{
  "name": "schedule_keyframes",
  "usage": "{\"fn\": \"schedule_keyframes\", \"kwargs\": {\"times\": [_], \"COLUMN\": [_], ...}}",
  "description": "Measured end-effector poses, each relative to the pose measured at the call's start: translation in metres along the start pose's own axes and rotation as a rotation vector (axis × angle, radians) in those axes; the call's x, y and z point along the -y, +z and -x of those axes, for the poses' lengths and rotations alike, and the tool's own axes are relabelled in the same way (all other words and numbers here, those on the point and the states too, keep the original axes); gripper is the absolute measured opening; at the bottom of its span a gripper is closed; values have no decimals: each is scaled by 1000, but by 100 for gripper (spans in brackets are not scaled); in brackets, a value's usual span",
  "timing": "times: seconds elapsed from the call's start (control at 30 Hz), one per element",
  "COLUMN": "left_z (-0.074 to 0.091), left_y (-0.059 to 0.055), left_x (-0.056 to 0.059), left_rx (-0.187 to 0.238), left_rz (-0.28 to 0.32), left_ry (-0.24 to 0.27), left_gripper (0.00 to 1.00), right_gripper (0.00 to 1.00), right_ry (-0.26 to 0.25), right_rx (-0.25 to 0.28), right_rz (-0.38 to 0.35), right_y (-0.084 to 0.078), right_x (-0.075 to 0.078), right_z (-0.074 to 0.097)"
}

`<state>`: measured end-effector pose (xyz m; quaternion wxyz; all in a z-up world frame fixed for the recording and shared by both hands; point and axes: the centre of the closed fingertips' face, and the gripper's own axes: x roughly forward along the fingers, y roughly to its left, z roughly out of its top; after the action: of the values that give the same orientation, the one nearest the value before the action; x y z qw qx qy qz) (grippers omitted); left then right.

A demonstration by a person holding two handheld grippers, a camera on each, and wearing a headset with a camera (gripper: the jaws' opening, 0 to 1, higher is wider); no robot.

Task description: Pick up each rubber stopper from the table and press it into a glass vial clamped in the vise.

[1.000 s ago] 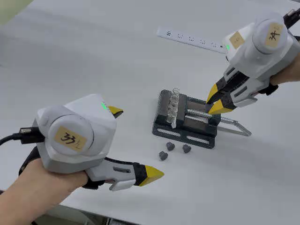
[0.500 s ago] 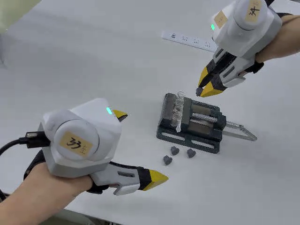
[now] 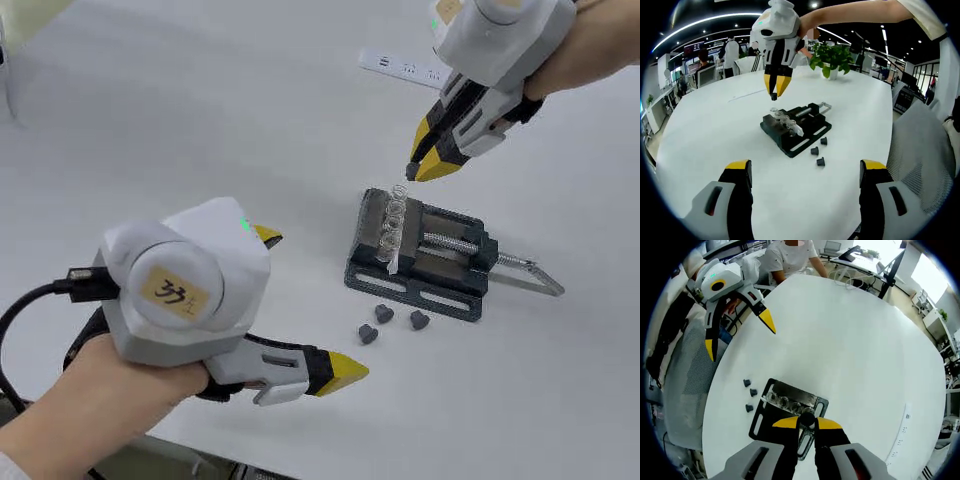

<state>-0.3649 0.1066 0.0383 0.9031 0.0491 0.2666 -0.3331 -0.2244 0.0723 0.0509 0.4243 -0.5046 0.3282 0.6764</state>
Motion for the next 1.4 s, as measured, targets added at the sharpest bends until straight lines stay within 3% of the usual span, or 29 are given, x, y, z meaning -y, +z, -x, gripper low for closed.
{"fn": "schedule_keyframes", "kwargs": {"times": [0.23, 0.47, 0.63, 0.9, 1.1, 1.4], "left_z": [-1, -2, -2, -2, -1, -3], "left_y": [-2, -7, -9, -14, -15, -12], "left_x": [-1, -2, -2, -2, -2, -2], "left_rx": [2, -1, -2, -10, -14, -7], "left_rz": [16, 30, 34, 41, 43, 45], "left_ry": [4, 6, 5, 3, 1, 1], "left_gripper": [87, 87, 87, 87, 87, 87], "right_gripper": [6, 6, 6, 6, 6, 5], "right_ry": [3, 14, 17, 23, 19, 0], "right_rx": [-8, -20, -24, -25, -30, -49], "right_rz": [4, 8, 3, -3, 3, -60], "right_y": [-2, -4, -9, -5, -9, -10], "right_x": [3, -3, 2, -4, 1, 4], "right_z": [-9, -14, -20, -20, -24, -25]}}
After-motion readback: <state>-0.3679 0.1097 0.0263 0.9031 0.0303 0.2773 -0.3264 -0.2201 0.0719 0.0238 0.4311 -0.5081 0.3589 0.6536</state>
